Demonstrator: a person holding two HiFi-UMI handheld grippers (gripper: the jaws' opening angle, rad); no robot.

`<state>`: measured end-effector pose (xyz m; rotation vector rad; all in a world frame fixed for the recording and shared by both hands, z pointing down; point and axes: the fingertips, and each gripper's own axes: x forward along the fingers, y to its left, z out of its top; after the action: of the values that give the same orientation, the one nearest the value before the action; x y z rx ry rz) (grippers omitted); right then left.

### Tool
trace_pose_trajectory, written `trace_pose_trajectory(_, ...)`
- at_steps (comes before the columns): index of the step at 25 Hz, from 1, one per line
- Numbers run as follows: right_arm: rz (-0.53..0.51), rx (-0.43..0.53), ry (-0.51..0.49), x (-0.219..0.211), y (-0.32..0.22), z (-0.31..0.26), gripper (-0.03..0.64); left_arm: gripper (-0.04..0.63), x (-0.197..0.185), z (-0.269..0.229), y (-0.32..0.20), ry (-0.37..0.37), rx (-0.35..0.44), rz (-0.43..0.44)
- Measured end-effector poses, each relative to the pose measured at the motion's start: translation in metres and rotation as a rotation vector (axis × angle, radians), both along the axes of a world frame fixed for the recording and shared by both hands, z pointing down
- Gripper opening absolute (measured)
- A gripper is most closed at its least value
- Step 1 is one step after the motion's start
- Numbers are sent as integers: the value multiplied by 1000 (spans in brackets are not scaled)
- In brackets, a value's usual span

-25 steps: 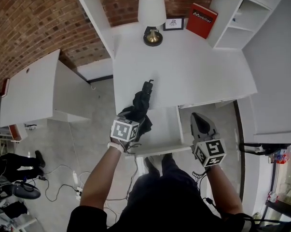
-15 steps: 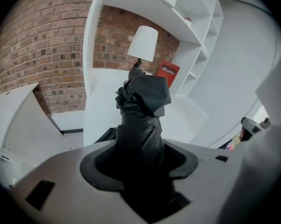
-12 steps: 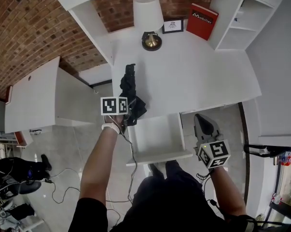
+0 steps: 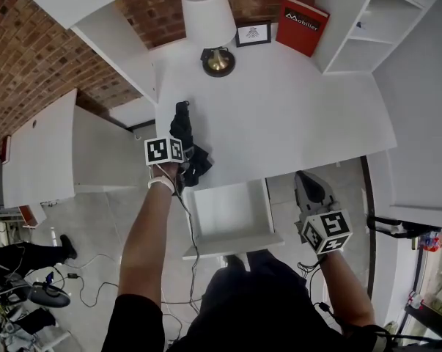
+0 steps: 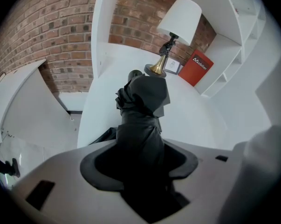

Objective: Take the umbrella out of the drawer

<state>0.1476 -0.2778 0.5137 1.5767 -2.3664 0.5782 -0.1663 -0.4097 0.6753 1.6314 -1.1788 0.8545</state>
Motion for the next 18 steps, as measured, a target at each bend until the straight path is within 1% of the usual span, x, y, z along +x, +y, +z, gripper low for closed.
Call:
trace_pose_trajectory(8,-14,-26,-4,7,-12,16,0,244,-6,25,-15,3,-39,-85)
trace_pose_trajectory(11,-12,-39,-5,11,-13,22,0,249,-6,28,-19,-3,-38,-90)
trace_pose_trajectory(15,-5,-45,-11,14,-15,24,0,267,-2,27,-24,-6,-12,-87)
trace_pose_trajectory(18,-11,-37,-12,10,-16,21,0,284,-2,21,-26,-7,44,-91)
